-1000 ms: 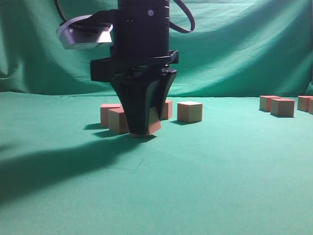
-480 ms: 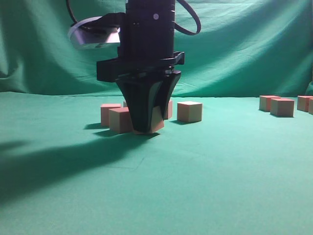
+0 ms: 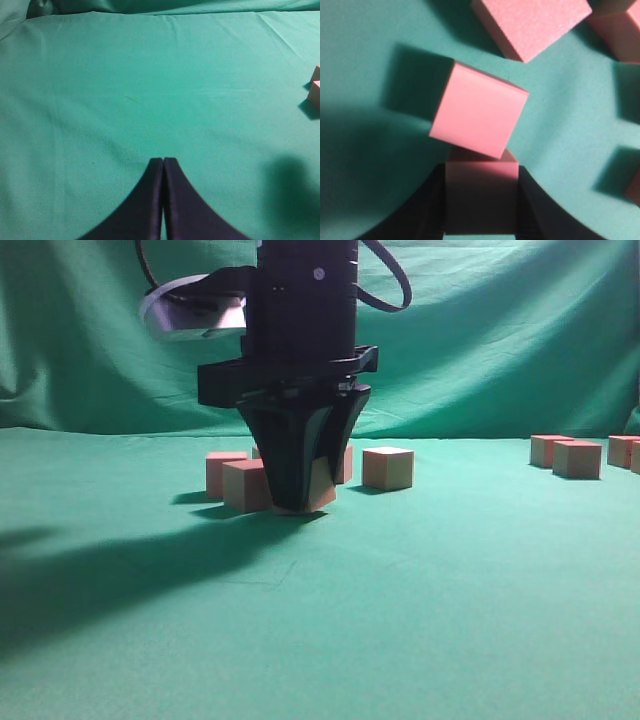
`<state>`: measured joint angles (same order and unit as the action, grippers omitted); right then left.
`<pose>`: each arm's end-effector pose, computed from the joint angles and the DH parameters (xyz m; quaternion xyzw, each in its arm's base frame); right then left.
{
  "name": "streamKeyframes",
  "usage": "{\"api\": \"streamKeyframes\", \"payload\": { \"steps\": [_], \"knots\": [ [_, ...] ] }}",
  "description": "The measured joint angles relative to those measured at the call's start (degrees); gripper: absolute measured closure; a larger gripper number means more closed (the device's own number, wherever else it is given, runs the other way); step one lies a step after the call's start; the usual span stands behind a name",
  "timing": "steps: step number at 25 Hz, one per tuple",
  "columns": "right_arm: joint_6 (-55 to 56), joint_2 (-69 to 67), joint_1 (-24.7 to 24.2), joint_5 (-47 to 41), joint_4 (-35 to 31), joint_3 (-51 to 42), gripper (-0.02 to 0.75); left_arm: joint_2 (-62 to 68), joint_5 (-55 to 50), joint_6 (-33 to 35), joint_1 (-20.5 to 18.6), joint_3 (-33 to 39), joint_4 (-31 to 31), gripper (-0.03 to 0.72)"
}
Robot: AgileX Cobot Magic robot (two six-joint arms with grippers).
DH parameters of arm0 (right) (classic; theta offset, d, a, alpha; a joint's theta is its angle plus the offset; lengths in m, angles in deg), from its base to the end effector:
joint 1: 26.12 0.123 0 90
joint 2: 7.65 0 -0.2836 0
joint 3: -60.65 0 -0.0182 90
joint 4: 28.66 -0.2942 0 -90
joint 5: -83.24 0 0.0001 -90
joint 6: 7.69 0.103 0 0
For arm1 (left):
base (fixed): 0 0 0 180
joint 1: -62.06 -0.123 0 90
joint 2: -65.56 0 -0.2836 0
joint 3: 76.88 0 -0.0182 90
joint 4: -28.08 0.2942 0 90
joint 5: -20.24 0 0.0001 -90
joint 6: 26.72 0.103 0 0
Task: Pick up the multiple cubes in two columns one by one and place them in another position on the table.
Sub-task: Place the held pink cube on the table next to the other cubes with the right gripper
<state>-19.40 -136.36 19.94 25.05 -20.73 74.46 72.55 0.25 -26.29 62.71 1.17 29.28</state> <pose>0.3310 0.3261 0.1354 -0.5098 0.8560 -0.0404 0.0754 0.1095 -0.0005 0.1743 0.0131 0.7934 0.0077 0.6085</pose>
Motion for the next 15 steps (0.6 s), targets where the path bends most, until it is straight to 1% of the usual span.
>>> {"api": "streamKeyframes", "payload": {
  "steps": [6, 9, 10, 12, 13, 14, 15],
  "knots": [
    [-0.9, -0.1, 0.0, -0.5, -0.2, 0.0, 0.462, 0.0, 0.0, 0.0, 0.0, 0.0, 0.0, 0.688],
    [-1.1, -0.6, 0.0, -2.4, -0.4, 0.0, 0.462, 0.0, 0.0, 0.0, 0.0, 0.0, 0.0, 0.688],
    [-1.1, -0.8, 0.0, -2.5, -0.4, 0.0, 0.406, 0.0, 0.0, 0.0, 0.0, 0.0, 0.0, 0.688],
    [-1.1, -0.8, 0.0, -2.6, -0.4, 0.0, 0.407, 0.0, 0.0, 0.0, 0.0, 0.0, 0.0, 0.688],
    [-1.1, -0.8, 0.0, -2.6, -0.4, 0.0, 0.355, 0.0, 0.0, 0.0, 0.0, 0.0, 0.0, 0.688],
    [-1.1, -0.8, 0.0, -2.6, -0.4, 0.0, 0.335, 0.0, 0.0, 0.0, 0.0, 0.0, 0.0, 0.688],
    [-1.1, -0.8, 0.0, -2.6, -0.4, 0.0, 0.349, 0.0, 0.0, 0.0, 0.0, 0.0, 0.0, 0.688]
  ]
}}
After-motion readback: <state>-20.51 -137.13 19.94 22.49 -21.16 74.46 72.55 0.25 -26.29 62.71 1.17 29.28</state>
